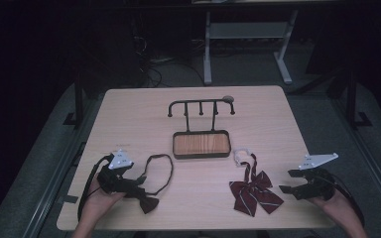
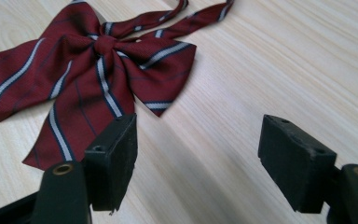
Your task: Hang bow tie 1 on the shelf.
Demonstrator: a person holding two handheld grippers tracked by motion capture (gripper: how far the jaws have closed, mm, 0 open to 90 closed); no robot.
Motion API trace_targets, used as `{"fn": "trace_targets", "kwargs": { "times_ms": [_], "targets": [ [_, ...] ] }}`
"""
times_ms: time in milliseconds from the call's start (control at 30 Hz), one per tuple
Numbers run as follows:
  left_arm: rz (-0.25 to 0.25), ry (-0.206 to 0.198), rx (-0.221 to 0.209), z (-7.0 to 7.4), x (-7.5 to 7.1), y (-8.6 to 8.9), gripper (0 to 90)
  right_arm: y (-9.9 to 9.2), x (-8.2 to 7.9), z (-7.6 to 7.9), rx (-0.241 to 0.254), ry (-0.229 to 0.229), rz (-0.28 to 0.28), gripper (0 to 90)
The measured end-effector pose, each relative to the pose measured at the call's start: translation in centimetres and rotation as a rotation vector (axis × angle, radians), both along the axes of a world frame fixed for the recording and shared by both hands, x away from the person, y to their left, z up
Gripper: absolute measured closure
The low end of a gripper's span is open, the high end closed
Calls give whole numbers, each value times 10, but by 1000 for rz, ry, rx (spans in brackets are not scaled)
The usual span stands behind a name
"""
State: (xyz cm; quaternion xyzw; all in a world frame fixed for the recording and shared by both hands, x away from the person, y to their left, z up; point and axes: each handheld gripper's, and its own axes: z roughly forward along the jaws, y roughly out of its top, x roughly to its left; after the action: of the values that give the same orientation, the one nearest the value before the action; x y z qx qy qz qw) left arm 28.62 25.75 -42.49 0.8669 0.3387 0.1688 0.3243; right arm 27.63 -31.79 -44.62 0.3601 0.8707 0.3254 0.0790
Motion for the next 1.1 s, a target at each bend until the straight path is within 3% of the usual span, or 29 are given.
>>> {"fn": "trace_targets", "kwargs": {
  "times_ms": [433, 733, 1100],
  "targets": [
    [-17, -9, -5, 1, 1, -3, 286, 20, -5, 7, -34, 15, 29, 273],
    [-22, -10, -6, 2, -1, -4, 280, 41, -2, 29, -37, 10, 55, 312],
    [-24, -19, -8, 3, -2, -5, 278, 62, 10, 44, -90, 27, 118, 316]
  ]
}}
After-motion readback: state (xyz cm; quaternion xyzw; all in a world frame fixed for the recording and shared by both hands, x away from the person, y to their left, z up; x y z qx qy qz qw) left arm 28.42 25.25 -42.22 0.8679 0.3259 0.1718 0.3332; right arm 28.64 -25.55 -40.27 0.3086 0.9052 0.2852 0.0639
